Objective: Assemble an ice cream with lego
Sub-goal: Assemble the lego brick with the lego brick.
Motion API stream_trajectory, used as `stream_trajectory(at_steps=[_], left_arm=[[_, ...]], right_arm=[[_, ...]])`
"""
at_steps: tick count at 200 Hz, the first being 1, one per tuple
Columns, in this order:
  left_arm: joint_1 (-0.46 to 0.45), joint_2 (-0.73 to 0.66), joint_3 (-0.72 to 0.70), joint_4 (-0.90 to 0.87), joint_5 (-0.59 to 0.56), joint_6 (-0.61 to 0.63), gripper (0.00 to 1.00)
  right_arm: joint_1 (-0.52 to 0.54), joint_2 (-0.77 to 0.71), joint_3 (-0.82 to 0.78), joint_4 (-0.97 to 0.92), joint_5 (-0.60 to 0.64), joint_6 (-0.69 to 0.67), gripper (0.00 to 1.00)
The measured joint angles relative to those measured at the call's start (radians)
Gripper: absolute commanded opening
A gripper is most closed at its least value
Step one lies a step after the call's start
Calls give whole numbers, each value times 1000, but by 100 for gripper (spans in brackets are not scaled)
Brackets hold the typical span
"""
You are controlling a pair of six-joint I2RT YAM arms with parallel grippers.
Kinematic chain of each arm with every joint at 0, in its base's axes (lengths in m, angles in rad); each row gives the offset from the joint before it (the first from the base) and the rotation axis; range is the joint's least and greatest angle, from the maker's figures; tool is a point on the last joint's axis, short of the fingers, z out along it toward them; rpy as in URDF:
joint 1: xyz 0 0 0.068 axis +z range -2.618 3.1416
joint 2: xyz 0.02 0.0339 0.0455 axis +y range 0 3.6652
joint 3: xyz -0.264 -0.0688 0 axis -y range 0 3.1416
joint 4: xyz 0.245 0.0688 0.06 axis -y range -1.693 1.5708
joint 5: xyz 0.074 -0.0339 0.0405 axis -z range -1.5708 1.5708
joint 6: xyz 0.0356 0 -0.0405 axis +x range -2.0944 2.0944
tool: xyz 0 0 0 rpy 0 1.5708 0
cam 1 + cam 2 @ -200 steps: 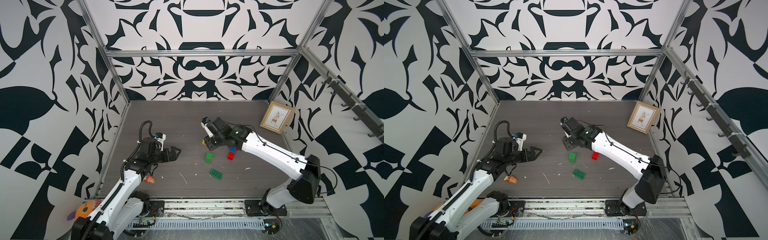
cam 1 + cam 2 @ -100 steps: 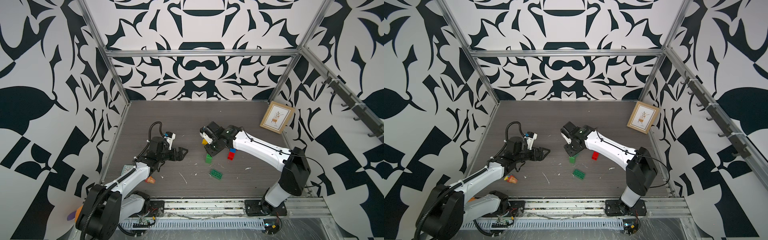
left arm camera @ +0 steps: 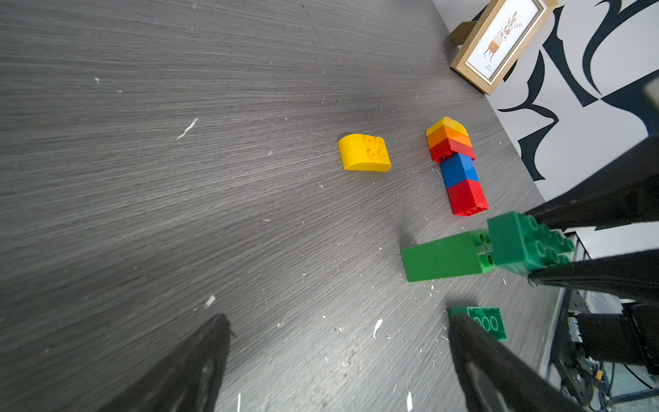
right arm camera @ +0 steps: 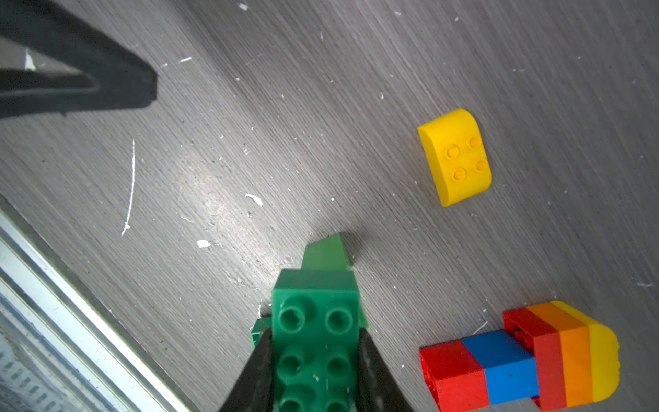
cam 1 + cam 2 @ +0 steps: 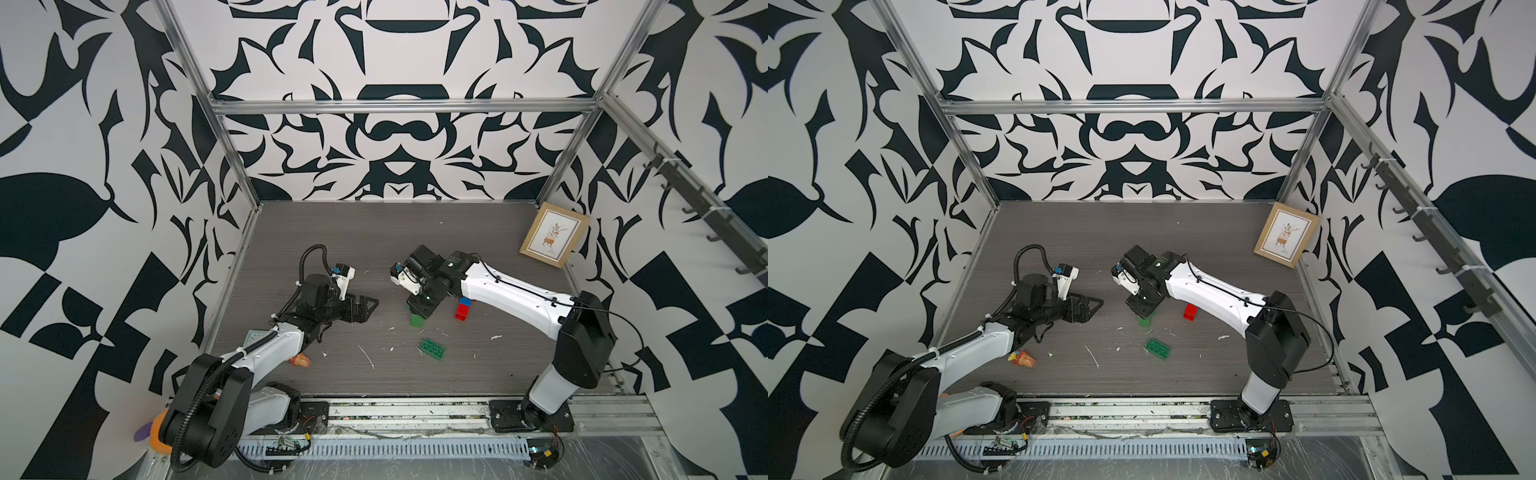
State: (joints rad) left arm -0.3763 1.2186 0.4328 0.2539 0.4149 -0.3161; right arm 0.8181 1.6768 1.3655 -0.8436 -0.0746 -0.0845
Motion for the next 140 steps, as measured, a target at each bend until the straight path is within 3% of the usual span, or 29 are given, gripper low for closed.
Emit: stream_trajectory(at_steps=[62,140], left_arm=[[0,0,0,4,-9,3,99],[0,0,0,4,-14,3,99]], right_arm=[[-13,0,-7,17,-39,-126,30],[-35,20,-35,33,-52,-160,30]])
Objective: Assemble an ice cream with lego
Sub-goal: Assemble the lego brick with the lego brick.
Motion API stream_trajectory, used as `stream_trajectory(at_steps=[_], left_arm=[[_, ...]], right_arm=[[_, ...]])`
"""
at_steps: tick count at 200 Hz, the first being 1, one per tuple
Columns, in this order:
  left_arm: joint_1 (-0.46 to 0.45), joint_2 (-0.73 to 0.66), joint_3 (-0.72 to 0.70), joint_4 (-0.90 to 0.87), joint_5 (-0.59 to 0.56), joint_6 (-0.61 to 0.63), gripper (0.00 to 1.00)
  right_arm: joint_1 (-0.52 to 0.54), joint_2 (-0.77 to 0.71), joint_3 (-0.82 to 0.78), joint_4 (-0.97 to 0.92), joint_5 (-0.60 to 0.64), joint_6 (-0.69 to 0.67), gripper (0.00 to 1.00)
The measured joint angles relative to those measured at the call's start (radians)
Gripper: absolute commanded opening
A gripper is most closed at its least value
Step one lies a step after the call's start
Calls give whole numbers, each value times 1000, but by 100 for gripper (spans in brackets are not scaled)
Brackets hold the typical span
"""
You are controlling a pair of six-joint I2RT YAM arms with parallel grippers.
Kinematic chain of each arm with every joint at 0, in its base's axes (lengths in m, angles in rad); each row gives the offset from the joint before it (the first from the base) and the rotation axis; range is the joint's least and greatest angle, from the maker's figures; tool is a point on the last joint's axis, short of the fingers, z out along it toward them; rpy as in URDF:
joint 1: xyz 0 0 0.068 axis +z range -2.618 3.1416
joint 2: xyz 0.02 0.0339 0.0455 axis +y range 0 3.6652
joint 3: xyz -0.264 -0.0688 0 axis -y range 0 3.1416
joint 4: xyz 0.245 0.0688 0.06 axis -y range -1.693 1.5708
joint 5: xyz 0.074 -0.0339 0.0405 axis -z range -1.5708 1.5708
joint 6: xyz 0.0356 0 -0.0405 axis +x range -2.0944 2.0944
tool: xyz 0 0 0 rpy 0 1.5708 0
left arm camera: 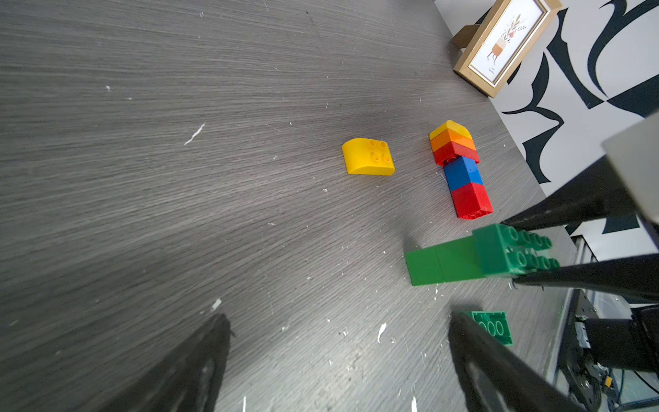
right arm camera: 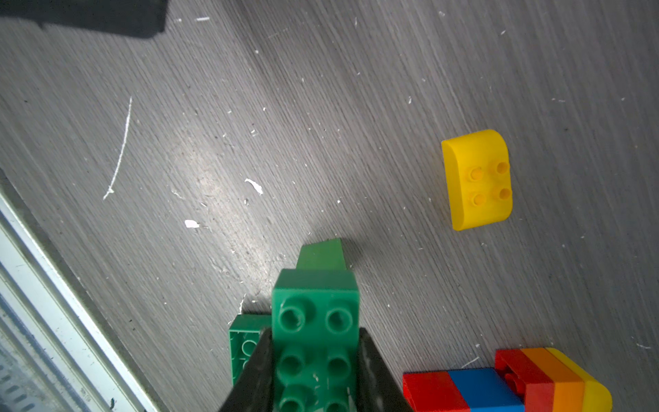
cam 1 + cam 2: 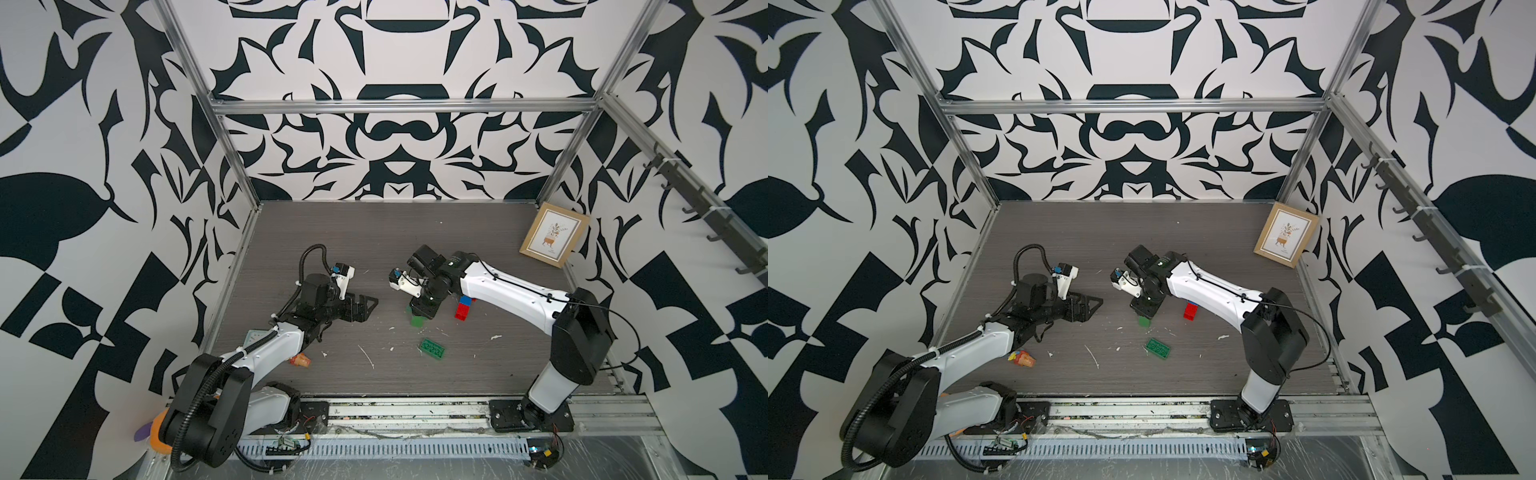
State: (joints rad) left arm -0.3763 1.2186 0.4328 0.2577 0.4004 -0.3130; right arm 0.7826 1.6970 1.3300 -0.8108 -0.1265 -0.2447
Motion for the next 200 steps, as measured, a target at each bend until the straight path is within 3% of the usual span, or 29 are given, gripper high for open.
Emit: stream_trajectory(at_steps=[124,200], left_arm=[[0,0,0,0,-3,0,99],[0,0,0,0,-4,0,99]], right_arm=[[0,1,-11,8,27,27,30],[31,-2,-15,-3,95,287,32]])
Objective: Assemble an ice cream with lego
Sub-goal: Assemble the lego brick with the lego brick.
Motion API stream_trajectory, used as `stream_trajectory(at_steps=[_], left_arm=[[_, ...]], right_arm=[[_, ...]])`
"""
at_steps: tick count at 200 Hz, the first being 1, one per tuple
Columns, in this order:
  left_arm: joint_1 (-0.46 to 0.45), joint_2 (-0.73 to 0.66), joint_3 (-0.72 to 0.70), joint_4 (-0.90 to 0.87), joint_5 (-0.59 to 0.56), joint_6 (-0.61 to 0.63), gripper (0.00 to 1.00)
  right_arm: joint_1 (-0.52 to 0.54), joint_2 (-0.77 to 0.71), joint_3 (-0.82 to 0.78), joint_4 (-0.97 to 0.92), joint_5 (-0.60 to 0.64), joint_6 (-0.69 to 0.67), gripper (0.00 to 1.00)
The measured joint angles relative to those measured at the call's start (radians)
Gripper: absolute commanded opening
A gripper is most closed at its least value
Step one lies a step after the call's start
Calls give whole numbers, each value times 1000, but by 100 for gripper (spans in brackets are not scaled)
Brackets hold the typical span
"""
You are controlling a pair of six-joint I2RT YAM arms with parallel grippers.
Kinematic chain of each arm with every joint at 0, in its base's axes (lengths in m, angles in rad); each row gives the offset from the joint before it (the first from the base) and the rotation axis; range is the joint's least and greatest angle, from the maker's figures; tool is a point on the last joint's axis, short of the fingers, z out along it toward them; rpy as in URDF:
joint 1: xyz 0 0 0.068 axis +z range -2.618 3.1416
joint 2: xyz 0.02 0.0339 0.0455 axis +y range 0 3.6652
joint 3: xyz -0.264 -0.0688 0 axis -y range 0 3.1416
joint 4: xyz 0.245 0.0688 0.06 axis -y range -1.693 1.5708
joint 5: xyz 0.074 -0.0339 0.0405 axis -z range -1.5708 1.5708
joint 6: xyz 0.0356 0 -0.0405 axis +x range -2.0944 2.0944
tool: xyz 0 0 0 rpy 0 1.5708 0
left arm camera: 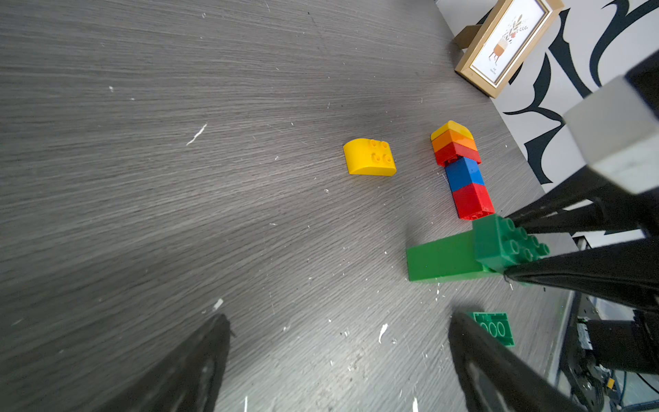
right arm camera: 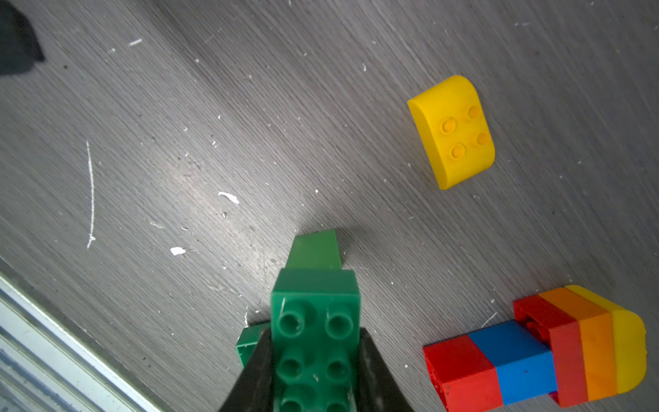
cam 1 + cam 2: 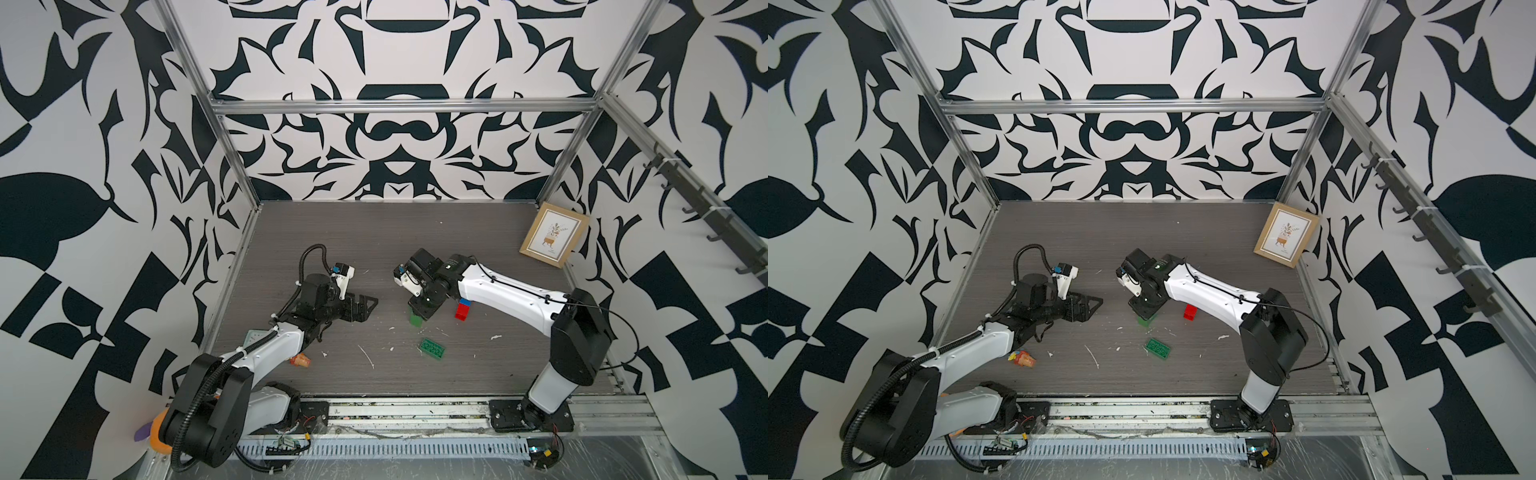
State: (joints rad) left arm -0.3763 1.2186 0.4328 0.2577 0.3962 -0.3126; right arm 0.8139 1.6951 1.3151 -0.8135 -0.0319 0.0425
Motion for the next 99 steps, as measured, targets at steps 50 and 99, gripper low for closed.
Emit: stream_trajectory(at_steps=[50,99], left_arm=[[0,0,0,0,0,0,99],[0,-2,0,0,-10,0,99]], right_arm=[[14,0,0,-1,27,61,41],[15,26,0,-36,49,56,57]])
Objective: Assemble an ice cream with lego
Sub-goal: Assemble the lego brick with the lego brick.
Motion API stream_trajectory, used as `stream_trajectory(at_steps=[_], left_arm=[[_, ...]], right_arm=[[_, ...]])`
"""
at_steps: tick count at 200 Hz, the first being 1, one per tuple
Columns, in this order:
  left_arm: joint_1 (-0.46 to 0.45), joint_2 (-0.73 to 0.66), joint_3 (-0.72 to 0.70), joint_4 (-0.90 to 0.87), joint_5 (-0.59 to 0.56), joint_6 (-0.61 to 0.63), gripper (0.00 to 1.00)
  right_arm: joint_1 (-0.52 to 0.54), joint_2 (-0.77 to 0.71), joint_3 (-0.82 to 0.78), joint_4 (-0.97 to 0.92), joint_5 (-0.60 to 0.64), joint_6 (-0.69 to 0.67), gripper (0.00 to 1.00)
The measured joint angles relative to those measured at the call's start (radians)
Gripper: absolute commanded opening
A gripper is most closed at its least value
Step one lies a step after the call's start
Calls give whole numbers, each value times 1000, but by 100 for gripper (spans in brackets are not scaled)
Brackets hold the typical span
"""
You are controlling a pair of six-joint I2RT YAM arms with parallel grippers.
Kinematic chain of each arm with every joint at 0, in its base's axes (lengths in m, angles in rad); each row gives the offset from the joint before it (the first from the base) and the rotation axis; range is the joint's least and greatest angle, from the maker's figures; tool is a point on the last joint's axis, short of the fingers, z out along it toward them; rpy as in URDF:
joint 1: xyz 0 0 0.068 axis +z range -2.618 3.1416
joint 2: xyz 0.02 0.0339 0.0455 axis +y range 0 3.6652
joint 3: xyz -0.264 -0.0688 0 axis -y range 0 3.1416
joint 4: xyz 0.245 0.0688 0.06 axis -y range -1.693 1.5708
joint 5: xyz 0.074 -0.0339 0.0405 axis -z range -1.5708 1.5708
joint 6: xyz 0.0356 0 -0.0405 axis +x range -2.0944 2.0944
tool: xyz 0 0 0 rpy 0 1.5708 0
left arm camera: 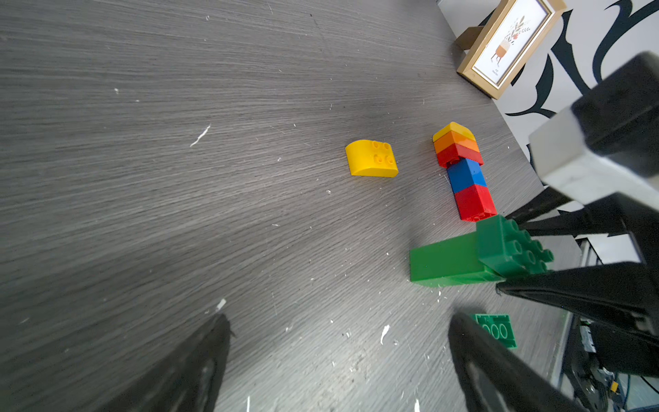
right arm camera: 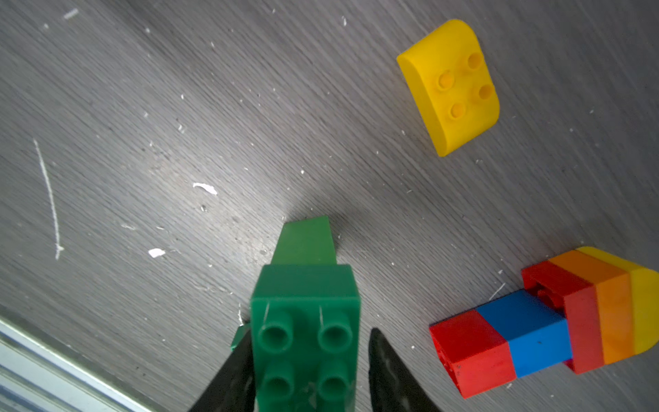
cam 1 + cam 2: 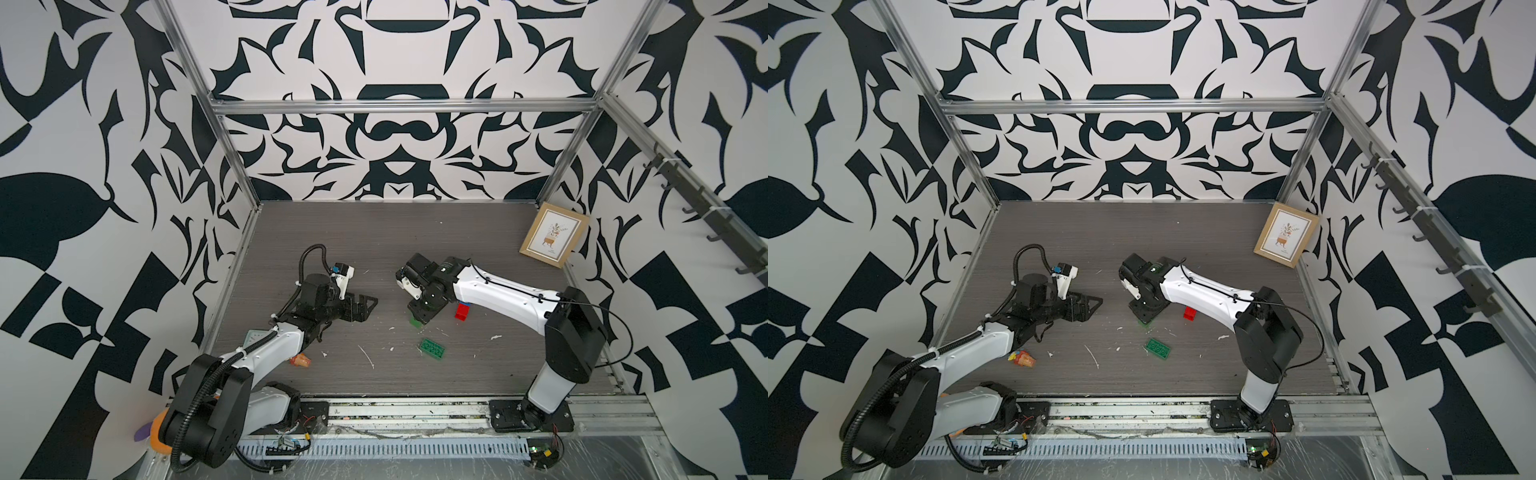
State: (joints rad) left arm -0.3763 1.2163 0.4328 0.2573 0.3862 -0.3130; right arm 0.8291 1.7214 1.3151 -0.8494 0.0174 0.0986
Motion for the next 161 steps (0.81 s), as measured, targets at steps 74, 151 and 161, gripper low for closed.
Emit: stream_trajectory(at_steps=[74,151,161], left_arm=[[0,0,0,0,-5,0,99],[0,0,0,0,-4,0,99],[0,0,0,0,-4,0,99]], right_arm=[[0,-96,0,13,-2,-21,61],[0,-43,0,29,-24,-52,49],[0,-41,0,29,-26,-57,47]])
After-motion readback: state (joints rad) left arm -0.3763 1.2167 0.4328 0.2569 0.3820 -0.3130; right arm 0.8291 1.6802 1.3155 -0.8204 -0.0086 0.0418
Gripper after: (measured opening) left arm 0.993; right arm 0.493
